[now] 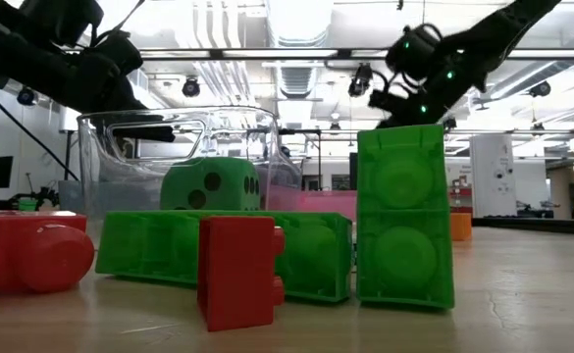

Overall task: Pick & Place Toys
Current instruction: Put the left blue game piece into the pink bin, then put the bottom yellow game piece into the pink bin

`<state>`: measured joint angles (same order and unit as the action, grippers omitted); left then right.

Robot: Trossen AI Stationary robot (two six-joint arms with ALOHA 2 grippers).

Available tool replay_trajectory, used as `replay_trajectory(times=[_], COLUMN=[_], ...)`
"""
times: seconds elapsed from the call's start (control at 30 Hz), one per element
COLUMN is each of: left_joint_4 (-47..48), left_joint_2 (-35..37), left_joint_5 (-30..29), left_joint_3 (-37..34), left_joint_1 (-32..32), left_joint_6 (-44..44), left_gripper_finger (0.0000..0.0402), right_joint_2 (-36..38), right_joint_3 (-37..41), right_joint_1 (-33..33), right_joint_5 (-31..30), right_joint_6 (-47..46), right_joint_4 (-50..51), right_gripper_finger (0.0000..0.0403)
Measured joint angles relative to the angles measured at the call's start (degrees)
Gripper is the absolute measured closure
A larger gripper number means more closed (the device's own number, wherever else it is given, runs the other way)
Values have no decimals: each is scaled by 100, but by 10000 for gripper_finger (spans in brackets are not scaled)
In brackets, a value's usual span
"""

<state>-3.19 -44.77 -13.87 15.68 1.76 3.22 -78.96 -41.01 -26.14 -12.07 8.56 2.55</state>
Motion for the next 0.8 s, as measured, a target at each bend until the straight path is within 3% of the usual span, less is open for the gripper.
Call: replay_trajectory(times=[0.3, 0.6, 0.7, 0.8], left_joint_4=[1, 12, 11, 17], left_joint_2=[0, 0, 0, 0], left_joint_5=[0, 0, 0, 0], left_joint_3=[0, -11, -11, -11], left_joint_1=[0, 0, 0, 0], left_joint_6=[1, 2, 2, 2], left_gripper_finger=[144, 144, 144, 144], right_joint_2=[-394, -528, -432, -320], right_joint_3=[0, 0, -1, -9], right_joint_1=[-178, -174, -169, -122], right_joint_5=[146, 146, 146, 149], right_joint_6=[-27, -219, -253, -278], right_joint_4=[181, 178, 179, 183], right_gripper_finger=[287, 94, 65, 60])
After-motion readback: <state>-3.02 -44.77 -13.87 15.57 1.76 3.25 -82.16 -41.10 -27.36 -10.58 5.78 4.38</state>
